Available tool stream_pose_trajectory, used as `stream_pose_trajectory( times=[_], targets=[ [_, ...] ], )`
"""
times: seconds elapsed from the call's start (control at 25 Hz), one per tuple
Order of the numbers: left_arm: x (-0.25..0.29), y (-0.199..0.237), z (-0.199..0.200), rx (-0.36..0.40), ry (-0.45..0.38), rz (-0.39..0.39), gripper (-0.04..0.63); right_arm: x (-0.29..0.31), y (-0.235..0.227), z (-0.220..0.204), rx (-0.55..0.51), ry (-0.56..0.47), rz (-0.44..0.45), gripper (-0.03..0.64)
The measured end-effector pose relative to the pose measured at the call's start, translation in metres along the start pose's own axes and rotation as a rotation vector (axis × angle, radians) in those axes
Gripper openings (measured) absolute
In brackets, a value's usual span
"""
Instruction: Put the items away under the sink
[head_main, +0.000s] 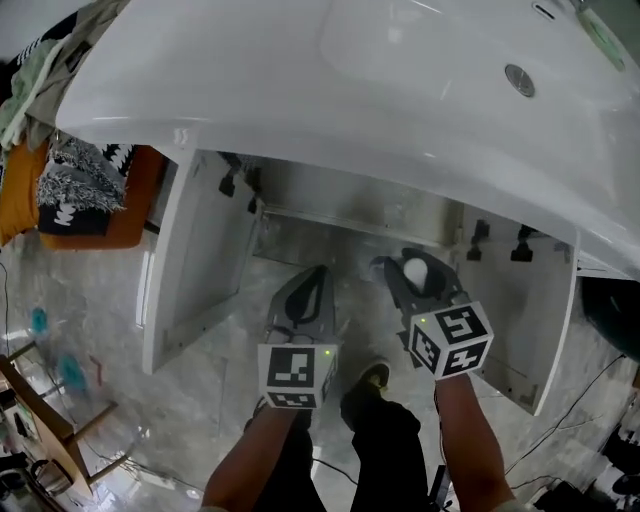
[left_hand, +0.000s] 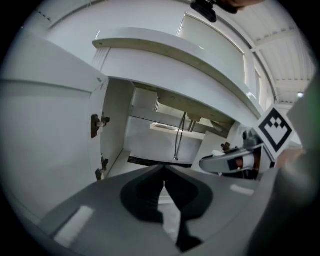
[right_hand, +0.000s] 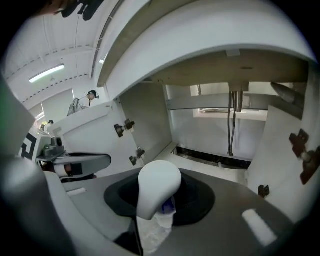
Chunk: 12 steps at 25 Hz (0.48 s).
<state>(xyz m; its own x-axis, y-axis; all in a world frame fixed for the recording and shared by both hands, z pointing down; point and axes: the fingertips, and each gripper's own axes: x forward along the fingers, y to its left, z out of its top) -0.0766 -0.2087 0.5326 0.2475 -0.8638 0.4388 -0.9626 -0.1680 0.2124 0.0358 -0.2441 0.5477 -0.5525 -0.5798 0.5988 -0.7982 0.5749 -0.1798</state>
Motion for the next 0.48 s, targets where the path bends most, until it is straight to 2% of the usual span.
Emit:
stream_pose_trajectory(
  times=[0.2,0.36,0.48],
  targets=[
    [0.023,0.015,-0.033,-0.007,-0.053,0.020,0.012,0.026,-0.010,-0.027,-0.036,-0.005,-0.008,0.127],
    [0.056,0.024,-0.060,0.020,-0.094,-0.003,0.012,0.046,-0.026,-0.043,-0.075,-0.040,-0.049,0.127],
    [0.074,0.030,-0.076,0.051,-0.122,-0.023,0.011,0.062,-0.035,-0.055,-0.064,-0.074,-0.037,0.127]
  ],
)
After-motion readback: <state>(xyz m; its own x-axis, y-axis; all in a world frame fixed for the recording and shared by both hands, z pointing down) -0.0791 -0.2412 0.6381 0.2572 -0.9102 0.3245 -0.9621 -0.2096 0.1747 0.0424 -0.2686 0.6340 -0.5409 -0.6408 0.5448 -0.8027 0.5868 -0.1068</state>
